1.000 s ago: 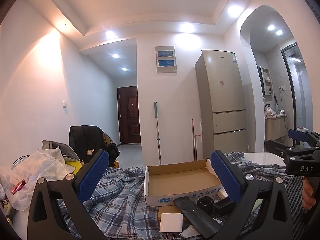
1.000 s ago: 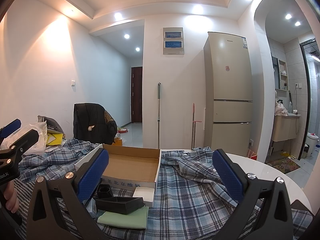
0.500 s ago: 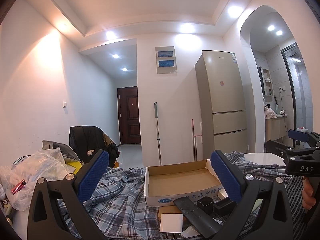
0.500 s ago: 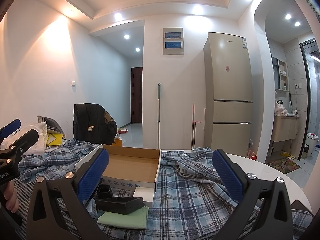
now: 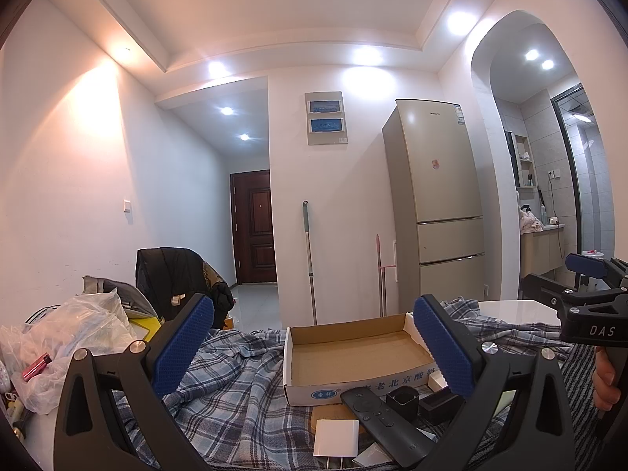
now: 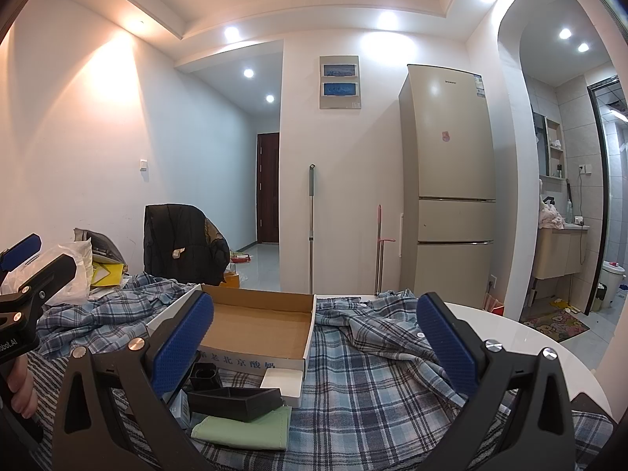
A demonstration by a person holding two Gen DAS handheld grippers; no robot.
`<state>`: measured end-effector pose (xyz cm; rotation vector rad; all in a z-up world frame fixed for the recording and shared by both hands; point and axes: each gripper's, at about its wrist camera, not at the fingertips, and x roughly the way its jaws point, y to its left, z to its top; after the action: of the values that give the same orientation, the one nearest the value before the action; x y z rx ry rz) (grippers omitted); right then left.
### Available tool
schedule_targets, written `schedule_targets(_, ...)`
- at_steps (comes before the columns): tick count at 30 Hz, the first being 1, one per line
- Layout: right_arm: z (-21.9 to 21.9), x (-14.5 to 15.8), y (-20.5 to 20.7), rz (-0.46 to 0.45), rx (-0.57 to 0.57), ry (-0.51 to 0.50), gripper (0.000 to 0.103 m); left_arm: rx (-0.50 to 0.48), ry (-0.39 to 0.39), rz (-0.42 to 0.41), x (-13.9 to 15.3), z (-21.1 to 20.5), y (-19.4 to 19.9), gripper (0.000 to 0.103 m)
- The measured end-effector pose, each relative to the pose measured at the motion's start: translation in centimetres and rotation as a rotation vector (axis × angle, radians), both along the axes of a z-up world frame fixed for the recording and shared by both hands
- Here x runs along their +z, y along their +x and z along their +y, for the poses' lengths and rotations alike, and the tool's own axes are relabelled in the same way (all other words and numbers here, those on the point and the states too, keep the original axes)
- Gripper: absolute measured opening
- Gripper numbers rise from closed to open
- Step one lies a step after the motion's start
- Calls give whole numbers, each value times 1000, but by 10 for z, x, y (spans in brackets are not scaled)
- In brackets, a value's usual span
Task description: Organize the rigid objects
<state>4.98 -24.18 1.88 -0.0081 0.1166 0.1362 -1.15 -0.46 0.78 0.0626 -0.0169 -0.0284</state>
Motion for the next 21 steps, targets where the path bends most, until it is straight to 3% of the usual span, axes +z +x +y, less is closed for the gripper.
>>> schedule_targets(15,0,0,0,-3,0,0,103,-11,-3,-33,3,2,-5,103)
schedule_targets(21,1,13,1,-2,-5,-8,103,18,-8,-25,28,5,-7,103)
